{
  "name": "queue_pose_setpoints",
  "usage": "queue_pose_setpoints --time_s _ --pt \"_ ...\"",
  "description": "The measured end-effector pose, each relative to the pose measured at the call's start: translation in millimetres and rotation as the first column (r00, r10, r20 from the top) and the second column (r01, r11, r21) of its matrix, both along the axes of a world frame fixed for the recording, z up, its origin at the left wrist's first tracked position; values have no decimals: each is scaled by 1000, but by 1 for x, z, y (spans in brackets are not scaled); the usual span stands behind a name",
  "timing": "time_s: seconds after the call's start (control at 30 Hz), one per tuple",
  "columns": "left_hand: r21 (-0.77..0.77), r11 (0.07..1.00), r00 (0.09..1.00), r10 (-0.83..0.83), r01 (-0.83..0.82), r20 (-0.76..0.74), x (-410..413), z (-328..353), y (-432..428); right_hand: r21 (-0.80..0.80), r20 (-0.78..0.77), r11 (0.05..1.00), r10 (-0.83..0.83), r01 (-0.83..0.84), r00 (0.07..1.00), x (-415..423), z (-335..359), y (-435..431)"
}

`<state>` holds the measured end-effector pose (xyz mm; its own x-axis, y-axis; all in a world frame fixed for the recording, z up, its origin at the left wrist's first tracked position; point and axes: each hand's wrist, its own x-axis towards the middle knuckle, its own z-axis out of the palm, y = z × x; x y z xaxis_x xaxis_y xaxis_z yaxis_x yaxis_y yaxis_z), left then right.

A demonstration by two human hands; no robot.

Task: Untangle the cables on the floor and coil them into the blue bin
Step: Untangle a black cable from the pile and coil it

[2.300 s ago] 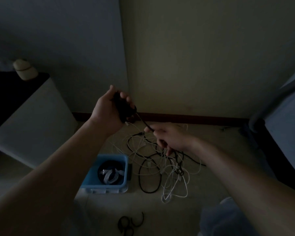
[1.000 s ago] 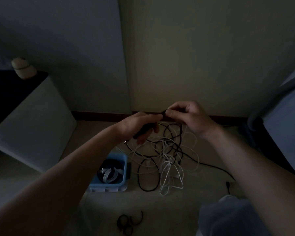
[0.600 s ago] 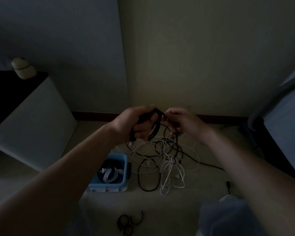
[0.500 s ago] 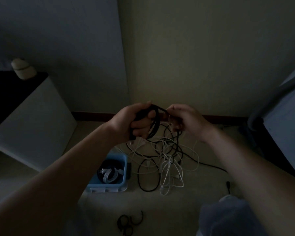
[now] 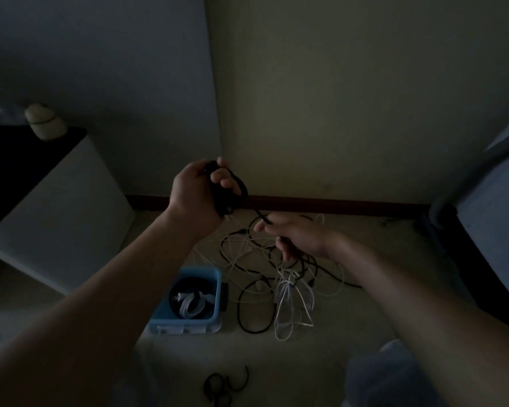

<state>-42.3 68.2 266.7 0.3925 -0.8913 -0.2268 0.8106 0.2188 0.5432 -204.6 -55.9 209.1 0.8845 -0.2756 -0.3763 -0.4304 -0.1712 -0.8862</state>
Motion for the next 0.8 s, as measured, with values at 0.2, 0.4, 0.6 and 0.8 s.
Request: queue_pose_setpoints --time_s 0.2,0.4,0.6,0.8 --pt "57 965 965 249 -255 85 21 2 2 42 -134 998 50 -45 990 -6 6 1" --pt "146 877 871 409 -458 273 25 -2 -5 12 -50 999 -48 49 998 -2 6 3" --pt "138 810 733 426 -570 530 26 -3 -4 -113 3 993 18 -17 1000 -2 7 3" --pt "274 824 563 65 -497 824 15 -20 -6 -91 229 990 -80 103 970 0 22 7"
